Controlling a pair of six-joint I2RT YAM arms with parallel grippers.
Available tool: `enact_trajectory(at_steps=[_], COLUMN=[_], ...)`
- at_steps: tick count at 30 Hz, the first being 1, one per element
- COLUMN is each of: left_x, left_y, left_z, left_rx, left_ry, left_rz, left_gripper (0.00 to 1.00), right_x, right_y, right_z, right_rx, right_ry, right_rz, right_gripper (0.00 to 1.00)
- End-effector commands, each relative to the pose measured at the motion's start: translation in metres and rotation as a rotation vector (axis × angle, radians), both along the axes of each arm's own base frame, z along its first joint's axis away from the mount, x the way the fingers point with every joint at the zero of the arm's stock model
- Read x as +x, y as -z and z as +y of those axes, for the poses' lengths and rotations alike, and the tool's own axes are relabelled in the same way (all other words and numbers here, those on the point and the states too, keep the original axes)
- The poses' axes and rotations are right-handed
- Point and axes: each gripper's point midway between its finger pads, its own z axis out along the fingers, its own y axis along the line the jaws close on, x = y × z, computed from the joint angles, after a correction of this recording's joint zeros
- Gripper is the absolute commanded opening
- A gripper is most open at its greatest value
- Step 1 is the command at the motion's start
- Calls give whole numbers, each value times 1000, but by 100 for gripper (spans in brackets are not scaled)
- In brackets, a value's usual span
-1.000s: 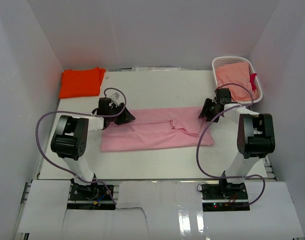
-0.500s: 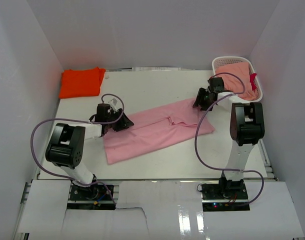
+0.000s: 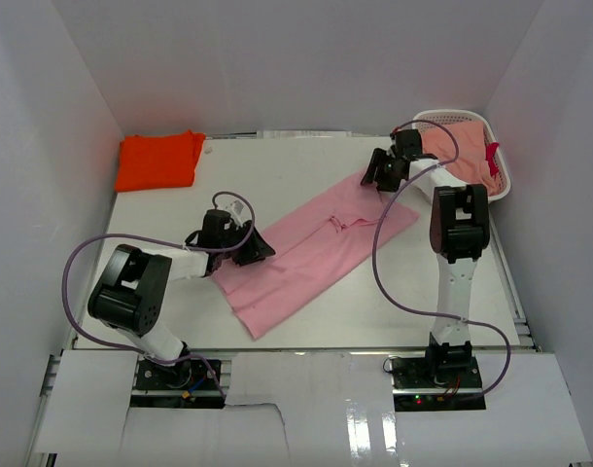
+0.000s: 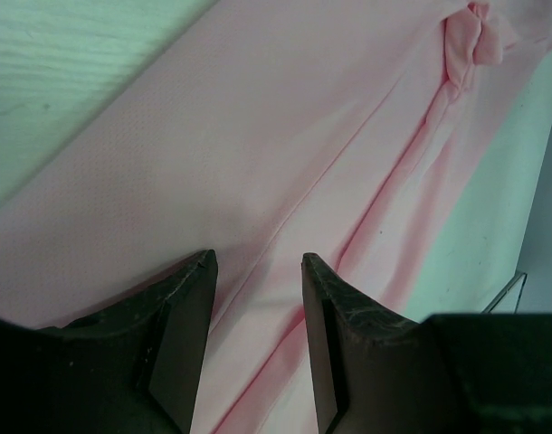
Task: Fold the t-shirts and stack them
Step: Rotate the tshirt 90 degrees
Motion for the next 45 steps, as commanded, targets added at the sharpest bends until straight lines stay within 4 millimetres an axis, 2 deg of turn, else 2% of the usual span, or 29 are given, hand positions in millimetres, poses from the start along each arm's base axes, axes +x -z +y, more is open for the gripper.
enact_trajectory(at_steps=[1, 2, 3, 5, 9, 10, 13, 15, 21, 24, 26, 29, 30, 32, 33, 35, 36, 37, 38, 39, 40, 41, 42, 43, 44, 45], left_x=[-27, -30, -34, -40, -60, -64, -79, -88, -104, -99, -93, -84, -80, -71, -64, -52, -44, -38, -20, -15, 1, 11, 22, 30, 39, 53], left_y=[16, 16, 16, 14, 10, 9, 6, 5, 7, 1, -6, -16, -23, -36, -43, -61, -68, -80, -94, -102, -113, -125, -139, -147, -141, -160], left_z=[-5, -7, -12, -17, -30, -32, -40, -46, -63, -64, -65, -66, -67, -68, -67, -61, -58, -55, -44, -41, -24, -22, -20, -17, -20, -27], left_rx=[32, 30, 31, 24, 5, 1, -14, -22, -18, -17, -15, 10, 11, 31, 44, 76, 81, 72, 61, 25, -2, -34, -49, -61, -56, -68], left_ry=[7, 12, 23, 30, 55, 59, 79, 93, 128, 113, 107, 105, 102, 104, 90, 77, 61, 53, 17, 23, -21, -27, -28, -20, -5, 17], left_rz=[87, 91, 94, 95, 114, 117, 126, 136, 154, 126, 95, 66, 47, 10, -18, -62, -87, -117, -158, -168, -192, -237, -283, -309, -302, -345], left_gripper=[55, 55, 55, 55, 55, 55, 55, 56, 56, 56, 57, 57, 57, 58, 58, 60, 61, 62, 63, 63, 63, 64, 64, 65, 66, 66], right_x=[13, 16, 26, 33, 50, 57, 62, 69, 81, 88, 92, 97, 97, 97, 94, 88, 81, 72, 65, 55, 42, 34, 21, 6, -5, -20], right_y=[-4, 2, -6, -2, -6, -13, 1, -5, -11, -20, -32, -63, -83, -103, -123, -141, -167, -163, -168, -195, -183, -186, -211, -193, -191, -209], right_z=[12, 16, 18, 20, 25, 27, 35, 42, 63, 65, 62, 53, 50, 43, 39, 31, 27, 24, 21, 15, 12, 8, 0, -3, -5, -7], right_rx=[29, 41, 48, 57, 78, 86, 117, 137, 188, 192, 176, 162, 161, 145, 134, 117, 108, 99, 86, 66, 50, 32, 12, 5, 8, 14], right_ry=[-30, -42, -44, -46, -47, -49, -64, -77, -104, -108, -113, -107, -108, -100, -104, -98, -104, -104, -99, -101, -101, -94, -72, -69, -63, -57], right_rz=[0, 9, -15, -14, -39, -58, -38, -59, -107, -138, -172, -229, -261, -290, -317, -333, -373, -348, -348, -393, -359, -358, -399, -350, -334, -358], right_gripper=[62, 63, 63, 63, 66, 66, 67, 68, 70, 71, 73, 74, 75, 75, 75, 75, 76, 76, 77, 77, 77, 77, 78, 78, 78, 78])
